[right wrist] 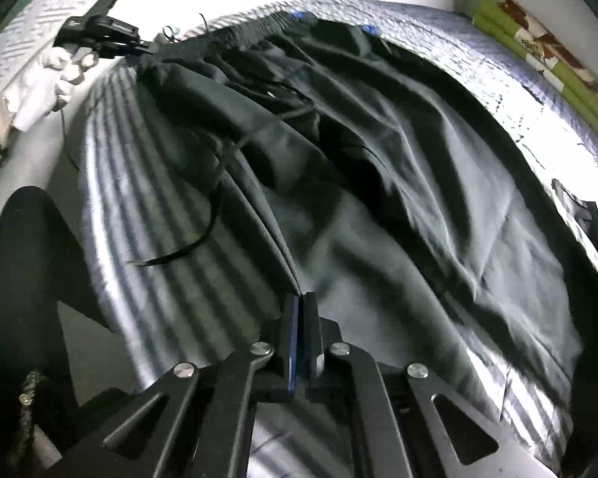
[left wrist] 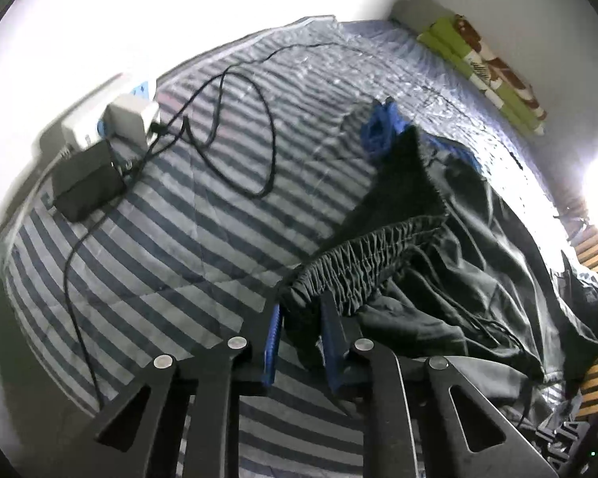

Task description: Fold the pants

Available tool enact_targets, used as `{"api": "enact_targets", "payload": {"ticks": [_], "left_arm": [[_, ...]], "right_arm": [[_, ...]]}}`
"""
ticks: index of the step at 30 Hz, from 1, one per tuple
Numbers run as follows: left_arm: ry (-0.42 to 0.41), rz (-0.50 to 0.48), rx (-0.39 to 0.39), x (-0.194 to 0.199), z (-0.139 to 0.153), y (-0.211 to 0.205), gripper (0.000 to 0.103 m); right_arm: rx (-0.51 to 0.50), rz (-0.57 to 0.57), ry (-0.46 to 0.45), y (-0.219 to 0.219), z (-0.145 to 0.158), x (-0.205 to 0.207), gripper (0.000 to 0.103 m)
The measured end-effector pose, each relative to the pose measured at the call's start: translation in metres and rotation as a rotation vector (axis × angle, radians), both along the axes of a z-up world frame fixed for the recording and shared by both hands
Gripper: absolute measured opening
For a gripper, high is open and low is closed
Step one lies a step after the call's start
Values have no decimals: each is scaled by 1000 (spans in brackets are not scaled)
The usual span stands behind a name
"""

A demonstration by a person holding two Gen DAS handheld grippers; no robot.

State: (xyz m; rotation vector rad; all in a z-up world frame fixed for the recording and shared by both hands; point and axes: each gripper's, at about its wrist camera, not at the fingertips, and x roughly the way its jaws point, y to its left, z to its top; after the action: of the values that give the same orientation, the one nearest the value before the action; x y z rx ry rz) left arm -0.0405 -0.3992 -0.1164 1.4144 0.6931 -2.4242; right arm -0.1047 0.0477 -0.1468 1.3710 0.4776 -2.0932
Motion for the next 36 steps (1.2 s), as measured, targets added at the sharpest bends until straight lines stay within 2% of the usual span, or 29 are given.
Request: {"api": "enact_targets", "payload": {"ticks": [4,7,8,10,12,14,17,19,20,21,24,25,27,29,32,36], "left_arm": [[9,-8,-25,7,19,3,18],[8,13,-37,10,25,-4,18],[-20,21,-54,11,23,-5,18],[-113,2,-94,5,11,-2,27],[-161,-9,-188,6,9,7,31],[-146,-14,-243,10,17,13,32],[-111,-5,-254,13,34,14,36],[-90,-18,-275,13,46,20,37],[-76,-25,-271,13,52,25,37],[-49,-47,-246,13,58,34,37],[-12,-161,-200,6,67,76,37],[-4,-217,-190,1,68,98,37],[5,-331,-140,-8,67,146,37],[-1,-473,-70,-16,59,206,40],[-29,-661,7,-18,42,288,49],[-113,-915,139,-7,10,392,62]], "right_arm": [[-119,34,-61,-1,15,32,2],[-98,67,-74,-13,4,54,2],[-71,71,-70,-20,-3,57,2],[-34,69,-92,-22,-19,63,4],[-42,50,-148,-13,-27,69,5],[-91,-13,-157,14,-21,75,8],[-149,-190,-131,76,0,77,19],[-148,-361,-75,134,16,74,26],[-135,-442,-49,161,22,69,27],[-98,-572,-8,202,30,65,28],[-28,-881,29,297,39,56,37],[-37,-968,21,328,38,53,41],[-72,-1087,-3,377,34,46,44],[-99,-1139,-42,410,26,41,48],[-130,-1192,-115,443,9,23,48],[-158,-1111,-201,441,-16,-3,55]]}}
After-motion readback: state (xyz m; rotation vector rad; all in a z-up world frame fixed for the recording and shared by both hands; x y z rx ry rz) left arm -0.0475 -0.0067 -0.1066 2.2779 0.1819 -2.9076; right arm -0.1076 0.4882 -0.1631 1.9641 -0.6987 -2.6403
